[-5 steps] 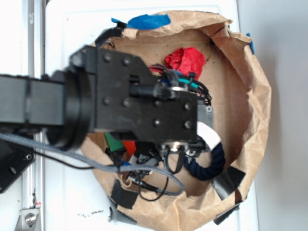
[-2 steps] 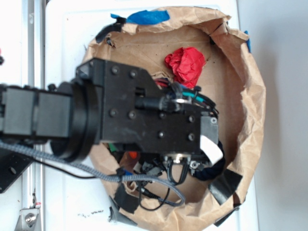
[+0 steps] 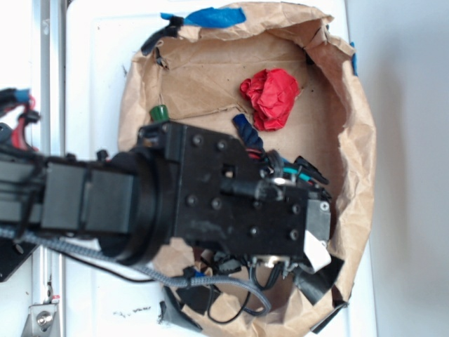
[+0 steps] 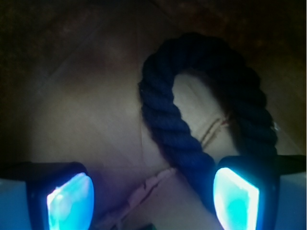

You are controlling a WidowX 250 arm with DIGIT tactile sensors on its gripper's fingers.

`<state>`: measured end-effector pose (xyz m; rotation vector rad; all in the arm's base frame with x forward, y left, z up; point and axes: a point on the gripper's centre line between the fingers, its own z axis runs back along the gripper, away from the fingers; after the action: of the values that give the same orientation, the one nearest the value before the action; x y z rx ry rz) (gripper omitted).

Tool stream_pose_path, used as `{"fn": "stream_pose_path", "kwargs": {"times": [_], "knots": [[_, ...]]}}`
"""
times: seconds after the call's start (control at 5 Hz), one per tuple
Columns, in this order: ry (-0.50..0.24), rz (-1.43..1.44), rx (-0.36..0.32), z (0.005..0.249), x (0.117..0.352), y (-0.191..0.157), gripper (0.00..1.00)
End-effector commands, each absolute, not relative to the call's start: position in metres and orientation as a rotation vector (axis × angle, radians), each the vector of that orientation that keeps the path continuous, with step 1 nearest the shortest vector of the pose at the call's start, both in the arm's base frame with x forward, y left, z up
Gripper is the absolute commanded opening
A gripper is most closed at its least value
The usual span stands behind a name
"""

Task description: Grab the blue rope.

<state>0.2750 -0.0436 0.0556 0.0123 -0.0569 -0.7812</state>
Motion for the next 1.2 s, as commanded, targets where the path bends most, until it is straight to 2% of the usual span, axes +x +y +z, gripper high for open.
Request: {"fn": "stream_pose_path", "kwargs": {"times": [0.0,0.6,1.0], "knots": [[-0.104,-0.800,0.016,0.060,0.287,-0.045,1.00],[-0.122,-0.762,-0.061,0.071,0.294,-0.012,1.00],[-0.099,-0.793,-0.044,0.058,0.293,-0.021,1.00]]}}
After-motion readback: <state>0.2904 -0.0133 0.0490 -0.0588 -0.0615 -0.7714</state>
